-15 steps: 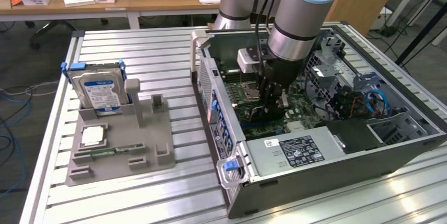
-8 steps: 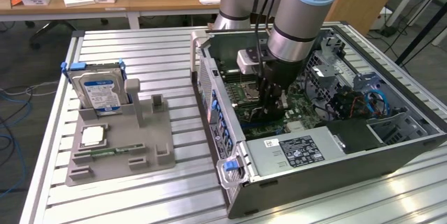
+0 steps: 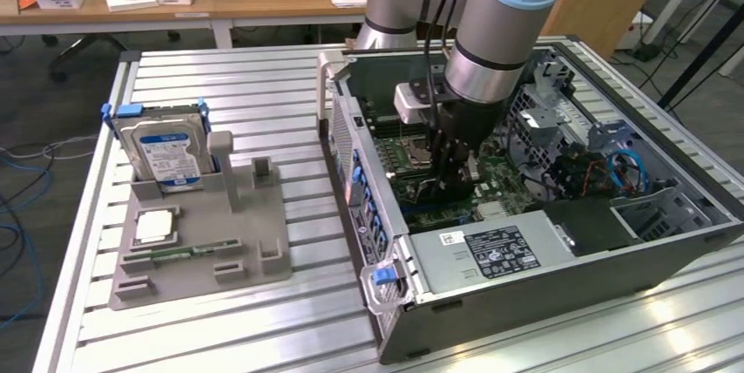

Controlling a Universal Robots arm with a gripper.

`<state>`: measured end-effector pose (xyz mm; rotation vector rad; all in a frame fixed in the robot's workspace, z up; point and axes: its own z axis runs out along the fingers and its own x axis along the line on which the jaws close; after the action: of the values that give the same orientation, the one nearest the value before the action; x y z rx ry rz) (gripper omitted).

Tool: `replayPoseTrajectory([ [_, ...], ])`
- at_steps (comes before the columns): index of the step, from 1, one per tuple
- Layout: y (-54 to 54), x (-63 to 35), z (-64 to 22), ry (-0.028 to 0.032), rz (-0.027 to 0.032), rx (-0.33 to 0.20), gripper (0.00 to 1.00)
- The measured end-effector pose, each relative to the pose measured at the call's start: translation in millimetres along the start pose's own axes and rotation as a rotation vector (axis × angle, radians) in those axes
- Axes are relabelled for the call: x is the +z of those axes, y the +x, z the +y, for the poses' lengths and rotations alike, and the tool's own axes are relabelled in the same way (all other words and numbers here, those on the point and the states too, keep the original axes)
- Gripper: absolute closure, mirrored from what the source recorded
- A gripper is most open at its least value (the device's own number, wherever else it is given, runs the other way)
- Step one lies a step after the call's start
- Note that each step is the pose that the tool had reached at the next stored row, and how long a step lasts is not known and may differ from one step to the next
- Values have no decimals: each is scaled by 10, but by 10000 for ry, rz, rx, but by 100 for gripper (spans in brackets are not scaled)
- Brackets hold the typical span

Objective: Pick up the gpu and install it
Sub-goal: 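Insert the gpu into the slot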

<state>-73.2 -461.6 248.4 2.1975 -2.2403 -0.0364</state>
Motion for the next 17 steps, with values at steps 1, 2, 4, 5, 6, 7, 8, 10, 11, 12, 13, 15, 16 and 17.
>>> replayPoseTrajectory([
  [1,0,0,0,0,1,0,74],
  [2,0,0,0,0,0,0,74],
  [4,0,1,0,-1,1,0,74],
  [5,0,2,0,-1,2,0,74],
  [6,0,5,0,-1,2,0,74],
  [7,0,8,0,0,5,0,74],
  [8,0,12,0,2,8,0,74],
  [10,1,21,0,8,13,0,74],
  [11,0,27,0,14,8,-1,74],
  [12,0,29,0,15,8,-1,74],
  [13,1,30,2,16,10,0,74],
  [15,0,31,6,18,11,-1,74],
  [16,0,32,9,17,10,0,74],
  [17,0,32,12,18,9,-1,74],
])
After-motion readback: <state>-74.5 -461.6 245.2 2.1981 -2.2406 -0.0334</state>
